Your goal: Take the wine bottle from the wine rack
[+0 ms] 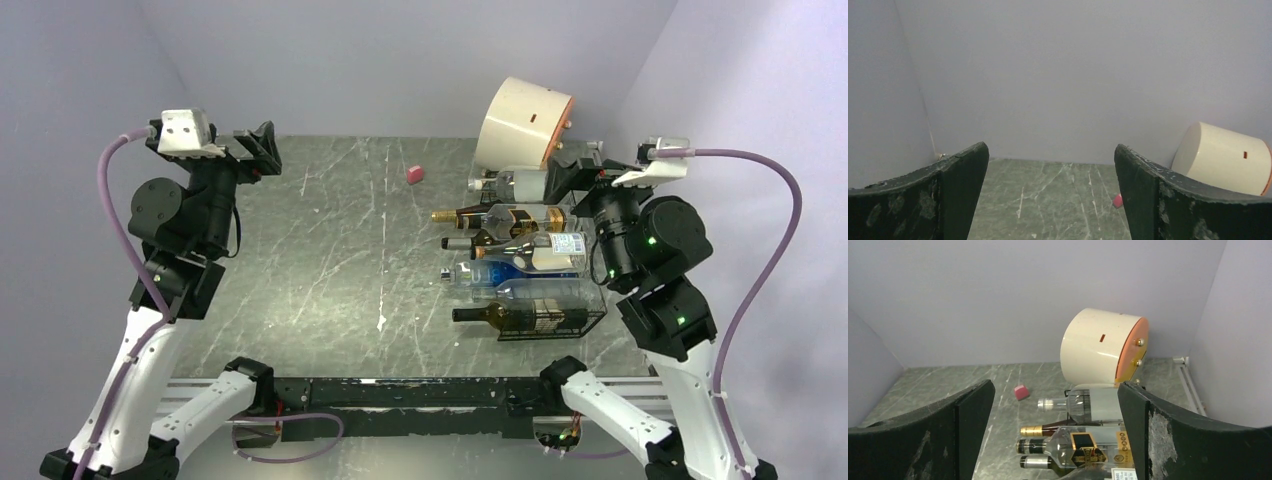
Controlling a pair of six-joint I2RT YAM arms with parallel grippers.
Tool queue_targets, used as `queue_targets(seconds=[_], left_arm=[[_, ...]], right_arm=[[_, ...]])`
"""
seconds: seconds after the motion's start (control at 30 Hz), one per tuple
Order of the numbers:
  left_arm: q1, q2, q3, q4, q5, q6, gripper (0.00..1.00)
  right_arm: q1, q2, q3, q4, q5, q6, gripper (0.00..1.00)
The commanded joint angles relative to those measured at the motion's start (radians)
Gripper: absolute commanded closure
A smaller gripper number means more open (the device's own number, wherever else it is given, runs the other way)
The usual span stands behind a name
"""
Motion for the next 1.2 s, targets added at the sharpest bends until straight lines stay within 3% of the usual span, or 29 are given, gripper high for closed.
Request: queue_targets(seconds=[0.0,0.37,0.67,0.87,1.17], left_arm=[[0.065,0.014,-0.032,0.026,0.054,-0.062,0.01],[0.191,0.048,-0.161,0.078,0.195,-0.154,0.01],[0.228,0.057,-0.232,0.123,0.273,-0.194,0.01],[0.207,0.051,-0.249,0.145,0.279,-0.205,0.01],[0.16,0.044,-0.265,0.172,0.276,-0.22,0.0]], right_arm=[[0.047,0.026,0.013,-0.009,0.098,0.061,0.0],[0.149,0.117,0.005,-0.04,0.265,0.111,0.0],[0.188,0.237,-0.028,-0.08,0.24,0.045,0.0],[0.196,0.355,-0.027,-0.11,0.098,-0.032,0.0],[0.203,0.642,0.138,-0.269,0.128,-0.198,0.0]])
